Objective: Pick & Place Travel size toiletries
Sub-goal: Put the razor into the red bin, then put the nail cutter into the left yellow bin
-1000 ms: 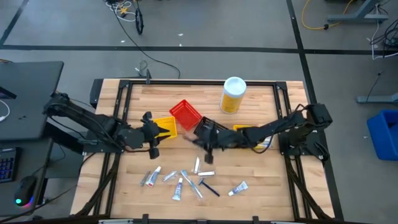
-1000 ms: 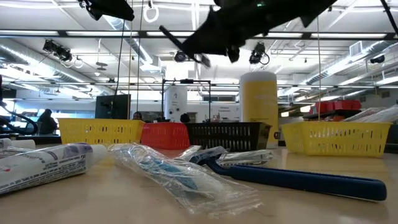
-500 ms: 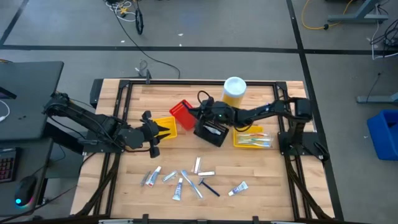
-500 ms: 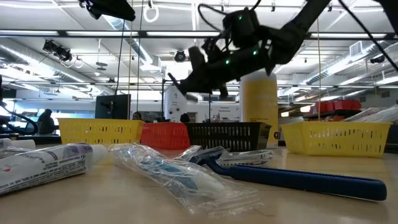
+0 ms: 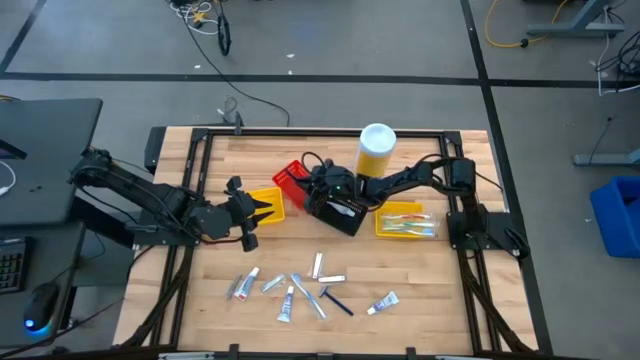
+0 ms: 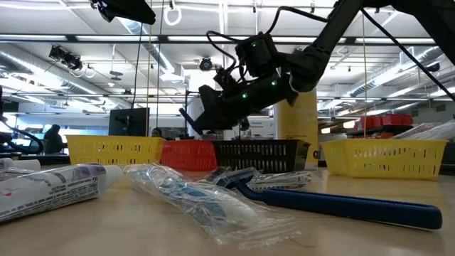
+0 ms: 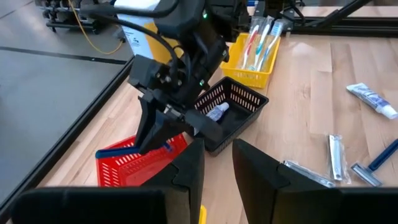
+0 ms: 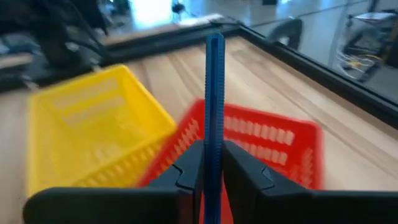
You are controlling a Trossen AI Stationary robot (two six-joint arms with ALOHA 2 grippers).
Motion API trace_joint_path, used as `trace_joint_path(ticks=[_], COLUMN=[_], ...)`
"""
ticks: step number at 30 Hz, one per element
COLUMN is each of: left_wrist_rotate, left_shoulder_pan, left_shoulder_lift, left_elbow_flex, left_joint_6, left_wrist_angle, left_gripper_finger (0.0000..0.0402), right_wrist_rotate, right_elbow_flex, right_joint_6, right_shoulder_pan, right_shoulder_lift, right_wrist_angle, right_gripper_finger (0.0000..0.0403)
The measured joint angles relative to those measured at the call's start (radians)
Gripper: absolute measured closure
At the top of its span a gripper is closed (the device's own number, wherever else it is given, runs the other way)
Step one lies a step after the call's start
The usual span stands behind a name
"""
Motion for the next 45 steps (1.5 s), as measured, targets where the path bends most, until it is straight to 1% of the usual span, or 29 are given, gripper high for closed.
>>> trace_joint_path(ticks=[4, 14, 17, 20, 23, 27, 29, 31, 33, 36, 38, 40, 45], left_wrist_rotate=[0.000, 0.000, 0.000, 0.000, 0.002, 0.003, 0.003, 0.004, 0.004, -0.001, -0.007, -0.007, -0.007], left_shoulder_pan=[0.000, 0.000, 0.000, 0.000, 0.000, 0.000, 0.000, 0.000, 0.000, 0.000, 0.000, 0.000, 0.000], left_shoulder_lift=[0.000, 0.000, 0.000, 0.000, 0.000, 0.000, 0.000, 0.000, 0.000, 0.001, 0.000, 0.000, 0.000], left_elbow_flex=[0.000, 0.000, 0.000, 0.000, 0.000, 0.000, 0.000, -0.001, -0.004, -0.005, -0.005, -0.005, -0.005], left_joint_6=[0.003, -0.011, -0.013, -0.014, -0.016, -0.016, -0.016, -0.017, -0.024, -0.019, -0.020, -0.027, -0.031], left_wrist_angle=[0.000, 0.000, 0.000, 0.000, 0.000, 0.000, 0.000, -0.001, 0.003, 0.002, 0.005, 0.005, 0.005], left_gripper_finger=[0.0310, 0.0310, 0.0310, 0.0310, 0.0310, 0.0310, 0.0310, 0.0310, 0.0310, 0.0310, 0.0310, 0.0310, 0.0310], right_wrist_rotate=[0.040, 0.038, 0.023, -0.024, -0.047, -0.052, -0.090, -0.118, -0.132, -0.152, -0.159, -0.170, -0.173], right_elbow_flex=[0.000, 0.000, 0.000, 0.000, 0.000, 0.000, 0.000, 0.000, 0.000, -0.001, -0.009, -0.030, -0.082], right_joint_6=[-0.004, -0.022, -0.029, -0.041, -0.041, -0.023, 0.024, 0.105, 0.195, 0.304, 0.351, 0.357, 0.360], right_shoulder_pan=[-0.004, -0.015, -0.009, 0.014, 0.041, 0.094, 0.121, 0.149, 0.170, 0.199, 0.218, 0.231, 0.249], right_shoulder_lift=[0.000, -0.006, -0.040, -0.128, -0.255, -0.447, -0.539, -0.623, -0.691, -0.752, -0.773, -0.778, -0.768], right_wrist_angle=[-0.081, -0.093, -0.137, -0.299, -0.555, -0.977, -1.191, -1.365, -1.509, -1.700, -1.790, -1.841, -1.842], right_gripper_finger=[0.0316, 0.0257, 0.0235, 0.0217, 0.0208, 0.0207, 0.0209, 0.0210, 0.0210, 0.0204, 0.0200, 0.0196, 0.0189])
